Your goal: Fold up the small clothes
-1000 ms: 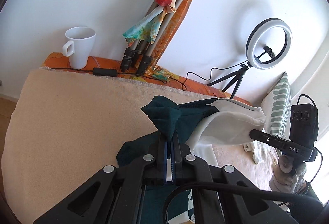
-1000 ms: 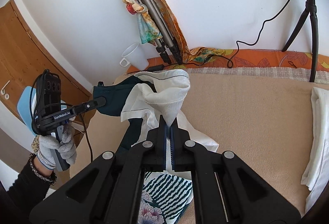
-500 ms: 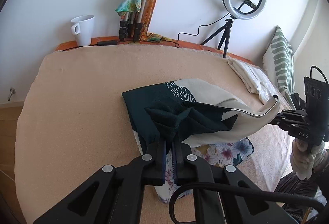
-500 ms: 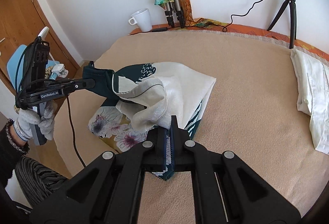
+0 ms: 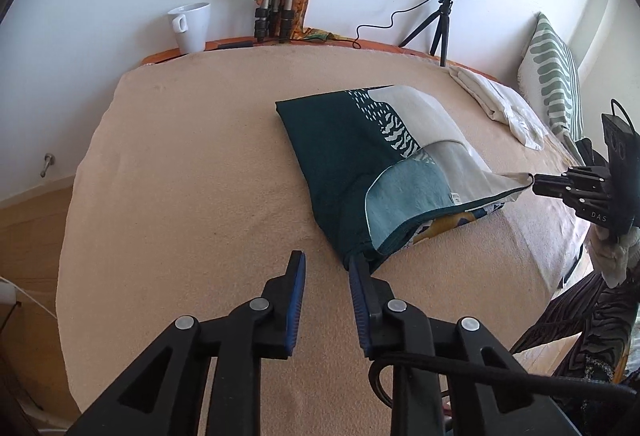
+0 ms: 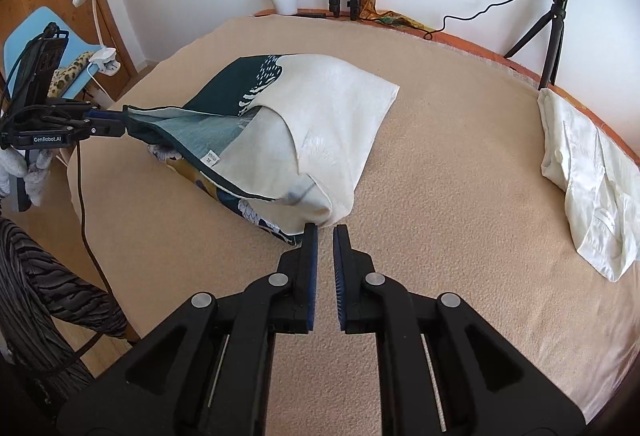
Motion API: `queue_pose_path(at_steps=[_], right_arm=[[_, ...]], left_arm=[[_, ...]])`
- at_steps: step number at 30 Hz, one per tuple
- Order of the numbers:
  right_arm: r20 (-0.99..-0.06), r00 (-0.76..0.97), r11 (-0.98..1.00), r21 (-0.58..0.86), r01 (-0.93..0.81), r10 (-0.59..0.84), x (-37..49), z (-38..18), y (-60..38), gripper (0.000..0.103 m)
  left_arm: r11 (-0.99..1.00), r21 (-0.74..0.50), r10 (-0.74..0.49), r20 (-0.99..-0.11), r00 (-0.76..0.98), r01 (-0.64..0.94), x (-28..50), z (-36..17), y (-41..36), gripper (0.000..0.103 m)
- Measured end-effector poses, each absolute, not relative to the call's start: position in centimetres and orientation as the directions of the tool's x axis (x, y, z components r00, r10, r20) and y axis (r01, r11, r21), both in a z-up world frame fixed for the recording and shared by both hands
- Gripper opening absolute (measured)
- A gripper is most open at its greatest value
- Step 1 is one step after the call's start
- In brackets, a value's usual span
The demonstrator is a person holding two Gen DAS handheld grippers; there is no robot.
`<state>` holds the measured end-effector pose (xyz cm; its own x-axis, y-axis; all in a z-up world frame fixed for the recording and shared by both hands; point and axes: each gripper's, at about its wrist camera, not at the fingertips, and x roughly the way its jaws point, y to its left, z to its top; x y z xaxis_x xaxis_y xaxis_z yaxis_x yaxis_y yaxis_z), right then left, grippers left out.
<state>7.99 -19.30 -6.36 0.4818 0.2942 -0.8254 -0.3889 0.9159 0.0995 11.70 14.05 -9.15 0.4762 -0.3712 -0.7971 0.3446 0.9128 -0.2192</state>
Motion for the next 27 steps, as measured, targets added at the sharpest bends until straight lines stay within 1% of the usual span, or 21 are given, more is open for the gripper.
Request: queue_pose_path(at_steps=[1,3,5,6,10,12,13,15,18,22,23,24,27], right_arm=[[-0.826,0.480,0.915,0.102,-0.391,0.296,7.5,-6.3,-19.6,0.011],[-0.820,0.474,0.914,0.138,-0.382,0.322,7.1,-6.0,-20.5,0.016],[-0.809,0.456,0.911,0.220,-0.349,0.371,7.2,-6.1,-21.6,0.032],[-0.802,0.446,0.907,0.270,-0.323,0.398,7.6,-6.4,-22.1,0.034],[-0.770,0.393,0.864,0.463,-0.199,0.503,9.4,-8.4,-23.7,0.035],[-0.740,0.372,0.822,0.554,-0.134,0.560,10.0,-9.7,-24.4,0.035],[-0.716,0.360,0.789,0.605,-0.105,0.598,10.2,-10.2,-24.8,0.035],[-0.672,0.334,0.726,0.685,-0.061,0.661,10.6,-11.2,-25.2,0.035],[-0.638,0.335,0.685,0.728,-0.031,0.693,10.6,-11.7,-25.4,0.035],[-0.543,0.349,0.585,0.811,-0.017,0.763,9.9,-11.1,-26.6,0.036],[-0.535,0.352,0.577,0.816,-0.021,0.768,9.8,-10.8,-26.8,0.039],[-0.537,0.352,0.580,0.815,-0.019,0.766,9.7,-10.7,-27.0,0.041],[-0.600,0.336,0.634,0.773,0.010,0.726,10.0,-11.6,-26.5,0.042]], left_arm=[[0.914,-0.239,-0.380,-0.791,0.479,0.329,11.7,-9.0,14.6,0.026],[0.915,-0.292,-0.397,-0.784,0.477,0.279,12.1,-9.0,15.5,0.034],[0.898,-0.382,-0.441,-0.784,0.437,0.219,13.1,-9.7,15.9,0.040],[0.886,-0.424,-0.462,-0.783,0.416,0.187,13.6,-10.2,16.0,0.041],[0.810,-0.582,-0.571,-0.750,0.334,0.079,15.1,-12.6,15.4,0.040],[0.777,-0.628,-0.607,-0.733,0.307,0.037,15.5,-13.4,14.9,0.032],[0.778,-0.628,-0.609,-0.736,0.297,0.039,15.5,-13.6,14.5,0.028],[0.817,-0.573,-0.565,-0.768,0.300,0.072,15.4,-13.5,13.4,0.015],[0.837,-0.536,-0.540,-0.780,0.316,0.108,14.9,-12.8,12.8,0.011],[0.870,-0.471,-0.490,-0.793,0.363,0.144,14.3,-11.8,12.7,0.010],[0.873,-0.466,-0.485,-0.795,0.365,0.147,14.3,-11.8,12.7,0.009],[0.876,-0.459,-0.481,-0.797,0.365,0.150,14.3,-11.9,12.7,0.009],[0.884,-0.441,-0.465,-0.807,0.364,0.153,14.6,-12.1,12.4,0.009]])
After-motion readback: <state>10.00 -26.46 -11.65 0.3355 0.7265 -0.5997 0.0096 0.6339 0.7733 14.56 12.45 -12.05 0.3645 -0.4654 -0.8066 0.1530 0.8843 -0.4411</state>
